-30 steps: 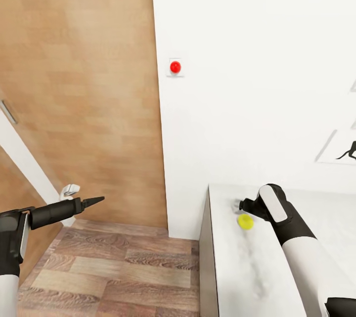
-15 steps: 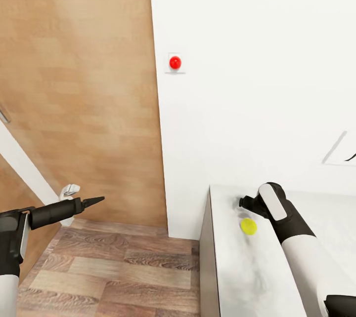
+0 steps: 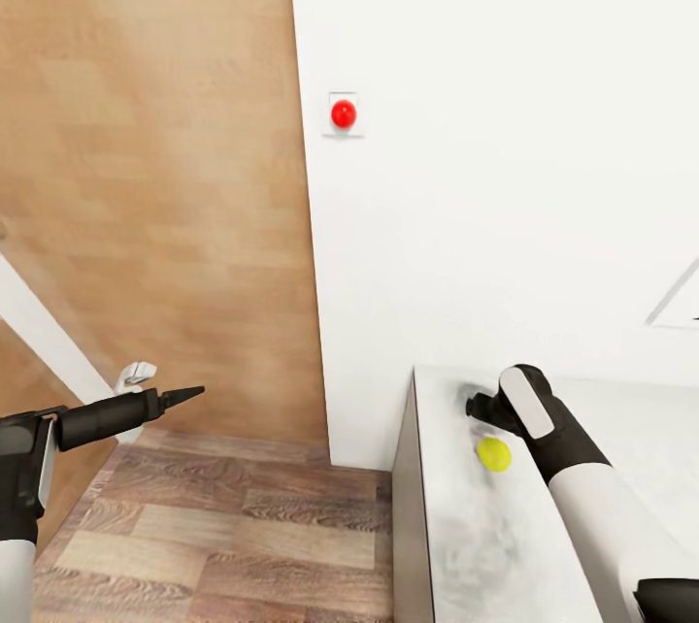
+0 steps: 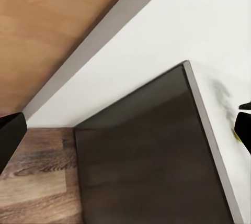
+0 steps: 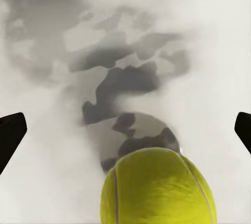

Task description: Put all the toys in the child's room - the three board games (two on the bed and one on the table), the two jigsaw puzzles on the table, and the tennis ball on the table - inside the toy box on the table in the child's room.

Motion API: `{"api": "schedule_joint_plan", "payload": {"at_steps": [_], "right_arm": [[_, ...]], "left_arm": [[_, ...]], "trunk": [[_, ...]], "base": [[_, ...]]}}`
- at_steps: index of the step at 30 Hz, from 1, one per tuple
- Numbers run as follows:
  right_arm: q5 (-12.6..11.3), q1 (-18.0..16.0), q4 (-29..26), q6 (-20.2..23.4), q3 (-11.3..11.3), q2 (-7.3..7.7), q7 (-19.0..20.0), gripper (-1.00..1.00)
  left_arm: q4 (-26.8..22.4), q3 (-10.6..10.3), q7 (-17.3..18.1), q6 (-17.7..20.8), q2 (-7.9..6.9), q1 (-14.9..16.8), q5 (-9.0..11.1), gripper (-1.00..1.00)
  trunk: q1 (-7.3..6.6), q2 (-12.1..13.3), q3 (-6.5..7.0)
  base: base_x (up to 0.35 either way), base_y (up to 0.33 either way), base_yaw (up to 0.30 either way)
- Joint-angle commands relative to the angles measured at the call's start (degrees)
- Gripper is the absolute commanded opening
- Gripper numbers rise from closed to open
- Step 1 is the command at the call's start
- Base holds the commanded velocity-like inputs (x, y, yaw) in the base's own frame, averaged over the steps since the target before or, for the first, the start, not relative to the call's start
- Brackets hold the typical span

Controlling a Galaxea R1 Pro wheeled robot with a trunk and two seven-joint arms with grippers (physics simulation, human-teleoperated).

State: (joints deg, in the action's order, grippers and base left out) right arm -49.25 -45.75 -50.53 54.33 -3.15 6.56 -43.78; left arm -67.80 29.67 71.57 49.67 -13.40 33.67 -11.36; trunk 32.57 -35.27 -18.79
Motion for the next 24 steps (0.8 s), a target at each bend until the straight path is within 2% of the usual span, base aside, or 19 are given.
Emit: {"api": "schedule_joint_plan", "payload": {"at_steps": [1, 10, 24], "right_arm": [[-0.6, 0.0, 0.0, 0.1, -0.6, 0.09, -0.6, 1.0], [-0.7, 0.0, 0.2, 0.2, -1.1, 0.15, -0.5, 1.0], [-0.7, 0.0, 0.2, 0.2, -1.2, 0.21, -0.3, 1.0]], "left_arm": [[-0.1, 0.2, 0.7, 0.5, 0.0, 0.1, -0.6, 1.0], [-0.1, 0.3, 1.0, 0.5, -0.02, 0.1, -0.4, 1.0], [-0.1, 0.2, 1.0, 0.5, -0.03, 0.1, -0.3, 1.0]], "trunk": [[0.02, -0.1, -0.18], [0.02, -0.1, -0.89], [0.02, -0.1, -0.98]], "base": [[-0.006, 0.0, 0.0], [-0.057, 0.0, 0.0], [-0.035, -0.012, 0.0]]}}
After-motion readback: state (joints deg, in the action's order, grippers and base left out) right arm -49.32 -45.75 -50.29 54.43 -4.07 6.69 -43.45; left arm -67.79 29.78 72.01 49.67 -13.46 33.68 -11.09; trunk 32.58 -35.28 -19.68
